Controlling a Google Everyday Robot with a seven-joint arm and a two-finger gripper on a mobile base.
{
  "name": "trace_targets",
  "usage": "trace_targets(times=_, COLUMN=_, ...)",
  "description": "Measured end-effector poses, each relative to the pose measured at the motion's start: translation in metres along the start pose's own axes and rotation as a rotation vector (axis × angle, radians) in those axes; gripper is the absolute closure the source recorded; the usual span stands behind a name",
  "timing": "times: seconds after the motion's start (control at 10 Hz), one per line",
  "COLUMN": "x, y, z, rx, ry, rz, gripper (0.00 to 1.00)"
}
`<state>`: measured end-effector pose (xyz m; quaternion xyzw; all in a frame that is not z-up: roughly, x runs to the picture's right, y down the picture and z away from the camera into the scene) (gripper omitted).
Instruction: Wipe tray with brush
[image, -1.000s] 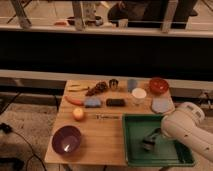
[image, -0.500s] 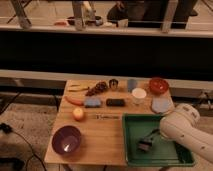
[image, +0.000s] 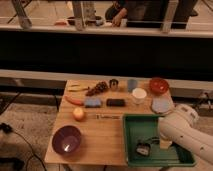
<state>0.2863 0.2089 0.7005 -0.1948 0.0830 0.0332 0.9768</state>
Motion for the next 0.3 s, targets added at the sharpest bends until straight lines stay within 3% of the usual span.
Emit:
trace_targets(times=0.2, x=-0.001, y=-0.002, z=0.001, rx=-0.01, ry=-0.009, rz=-0.001, gripper=0.27)
trace_targets(times=0.3, x=0.003, y=-0.003, z=0.01, rx=-0.024, ry=-0.005, rz=-0.001, gripper=0.38)
